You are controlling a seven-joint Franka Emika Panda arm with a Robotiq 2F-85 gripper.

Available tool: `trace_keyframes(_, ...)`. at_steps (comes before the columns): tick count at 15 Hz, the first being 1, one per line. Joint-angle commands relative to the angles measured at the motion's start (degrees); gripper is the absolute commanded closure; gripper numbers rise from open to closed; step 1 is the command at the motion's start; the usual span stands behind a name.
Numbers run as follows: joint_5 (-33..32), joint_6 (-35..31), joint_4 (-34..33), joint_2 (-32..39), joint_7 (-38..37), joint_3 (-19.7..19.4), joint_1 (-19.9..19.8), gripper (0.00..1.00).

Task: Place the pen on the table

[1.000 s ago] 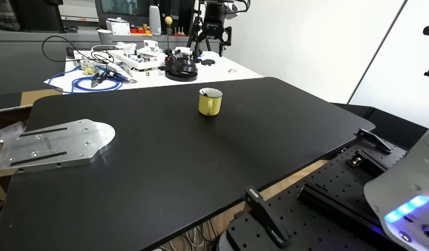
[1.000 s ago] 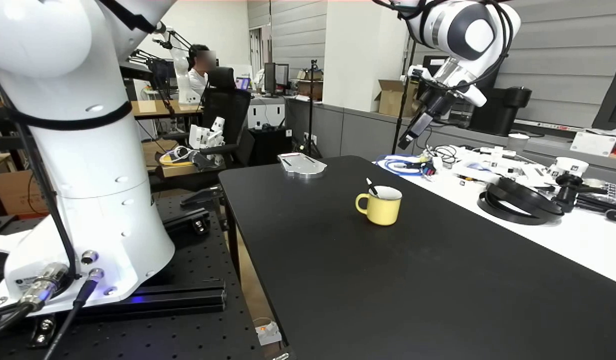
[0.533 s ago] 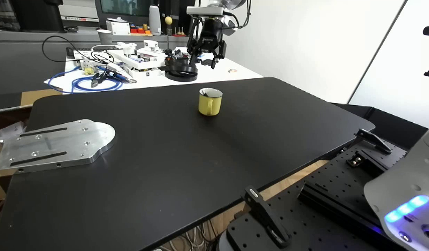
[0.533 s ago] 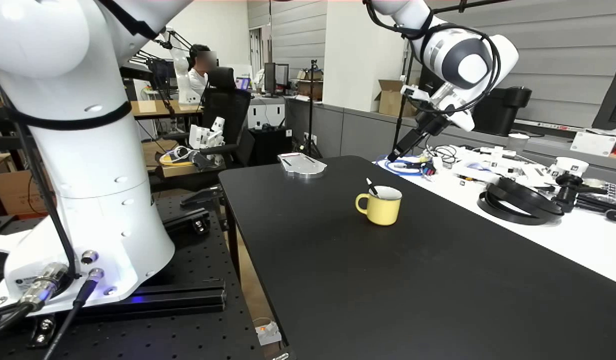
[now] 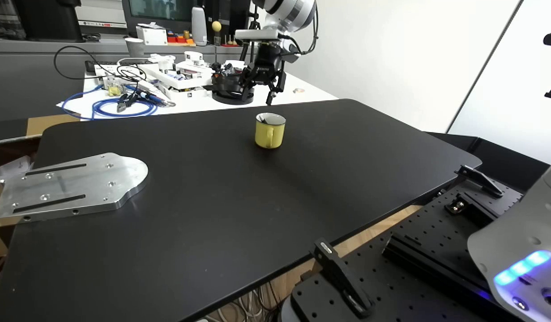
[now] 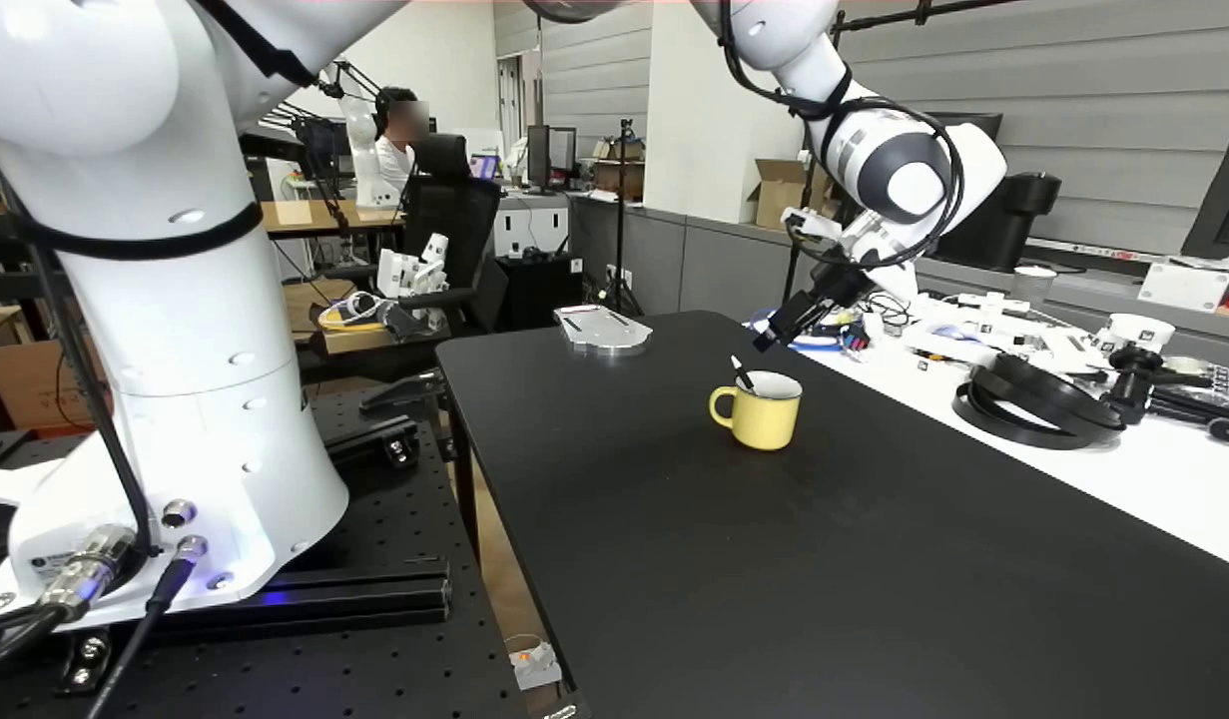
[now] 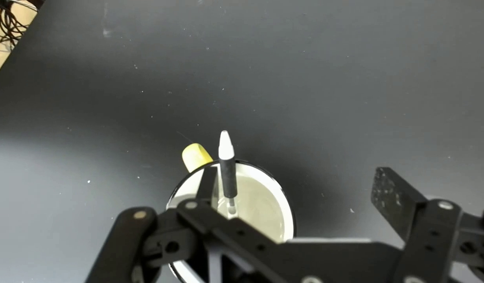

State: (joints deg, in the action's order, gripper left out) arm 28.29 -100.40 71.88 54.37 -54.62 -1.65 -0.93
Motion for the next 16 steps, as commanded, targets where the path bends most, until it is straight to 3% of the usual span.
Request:
trace_keyframes(1,0.69,-0.66,2.56,-0.59,-2.83,0.6,-0.69,0.0)
trace_keyframes(16,1.21,-0.53,6.95,-1.15,-3.29,0.8,-0.74,0.0)
